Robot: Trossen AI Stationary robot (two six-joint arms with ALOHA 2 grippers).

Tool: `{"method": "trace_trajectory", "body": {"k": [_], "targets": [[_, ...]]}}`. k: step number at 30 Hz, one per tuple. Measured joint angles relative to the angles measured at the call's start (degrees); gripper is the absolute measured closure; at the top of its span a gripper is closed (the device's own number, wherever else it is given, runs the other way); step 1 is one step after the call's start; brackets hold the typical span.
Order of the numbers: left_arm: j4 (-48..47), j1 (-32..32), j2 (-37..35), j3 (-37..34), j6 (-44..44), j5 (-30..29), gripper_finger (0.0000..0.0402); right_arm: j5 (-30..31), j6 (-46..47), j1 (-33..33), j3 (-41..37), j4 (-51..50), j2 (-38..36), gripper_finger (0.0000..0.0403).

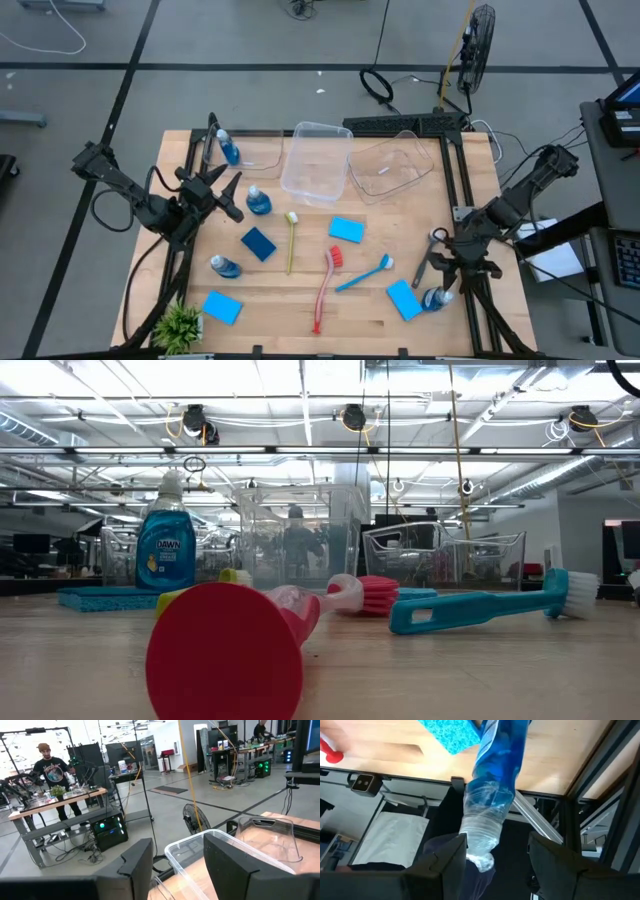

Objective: Pick & Place Kitchen Sink Supplies
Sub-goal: Put the dish soap into the left transparent bin

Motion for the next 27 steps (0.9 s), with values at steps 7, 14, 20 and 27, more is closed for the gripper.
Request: {"method": "trace_trajectory", "body": {"k": [7, 14, 20, 27], "targets": [[0.0, 0.0, 0.0, 0.0, 0.0, 0.0, 0.0241, -0.8, 2.2, 0.0, -1.1, 4.7, 2.1, 0.0202], [0.0, 0.0, 0.0, 0.0, 0.0, 0.0, 0.0237, -1.5, 6.5, 0.0, -10.1, 23.1, 1.8, 0.0202], [0.0, 0.0, 0.0, 0.0, 0.1, 0.0, 0.0221, -1.6, 7.5, 0.0, -13.3, 28.7, 1.8, 0.0202], [0.0, 0.0, 0.0, 0.0, 2.1, 0.0, 0.0207, -1.6, 6.0, 0.0, -13.4, 28.7, 1.8, 0.0202]]}}
